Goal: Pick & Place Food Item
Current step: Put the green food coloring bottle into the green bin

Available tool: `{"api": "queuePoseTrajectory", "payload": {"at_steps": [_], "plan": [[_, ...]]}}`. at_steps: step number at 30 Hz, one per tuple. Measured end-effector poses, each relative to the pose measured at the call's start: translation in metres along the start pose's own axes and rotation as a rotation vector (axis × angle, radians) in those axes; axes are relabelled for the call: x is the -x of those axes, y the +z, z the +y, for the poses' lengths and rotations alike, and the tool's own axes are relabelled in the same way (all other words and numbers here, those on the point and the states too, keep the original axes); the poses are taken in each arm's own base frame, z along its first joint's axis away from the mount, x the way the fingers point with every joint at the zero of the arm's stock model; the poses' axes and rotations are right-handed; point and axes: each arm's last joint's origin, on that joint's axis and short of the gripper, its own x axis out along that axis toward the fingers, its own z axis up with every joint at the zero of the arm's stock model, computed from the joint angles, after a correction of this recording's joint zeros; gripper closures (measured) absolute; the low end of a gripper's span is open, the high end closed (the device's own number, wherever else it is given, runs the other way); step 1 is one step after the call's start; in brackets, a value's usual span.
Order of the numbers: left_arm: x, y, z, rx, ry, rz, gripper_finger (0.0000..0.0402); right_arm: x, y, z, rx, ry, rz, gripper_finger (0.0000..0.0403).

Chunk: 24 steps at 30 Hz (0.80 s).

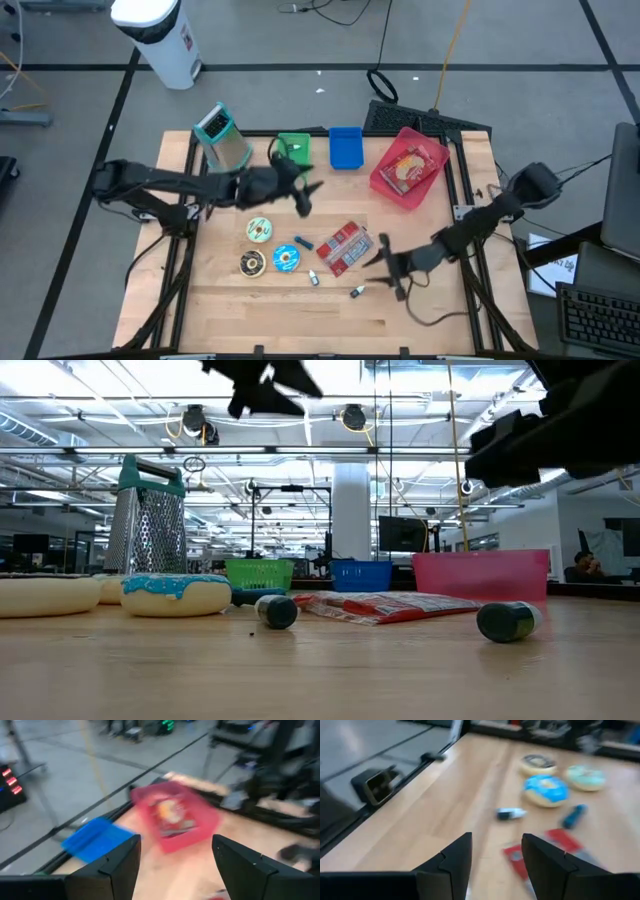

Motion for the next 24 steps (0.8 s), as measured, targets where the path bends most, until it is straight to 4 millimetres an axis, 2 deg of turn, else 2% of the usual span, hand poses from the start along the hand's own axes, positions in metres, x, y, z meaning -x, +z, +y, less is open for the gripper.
{"api": "queuePoseTrajectory", "payload": {"at_steps": [4, 8, 12, 16, 20, 24], "plan": [[0.013, -0.002, -0.027, -0.014, -0.096, -0.030, 0.0156, -0.029, -0.003, 0.017, 0.031, 0.093, 0.090, 0.0243], [0.024, -0.001, -0.044, -0.004, -0.166, -0.064, 0.0156, -0.047, -0.016, 0.025, 0.074, 0.124, 0.226, 0.0243], [0.033, 0.002, -0.056, 0.017, -0.221, -0.112, 0.0156, -0.053, -0.030, 0.026, 0.083, 0.137, 0.286, 0.0243], [0.036, 0.001, -0.060, 0.016, -0.238, -0.117, 0.0155, -0.056, -0.038, 0.023, 0.083, 0.129, 0.314, 0.0243], [0.035, 0.000, -0.060, 0.012, -0.237, -0.110, 0.0155, -0.058, -0.040, 0.021, 0.087, 0.127, 0.319, 0.0244], [0.035, 0.000, -0.059, 0.013, -0.233, -0.110, 0.0155, -0.059, -0.040, 0.018, 0.092, 0.123, 0.320, 0.0264]]}}
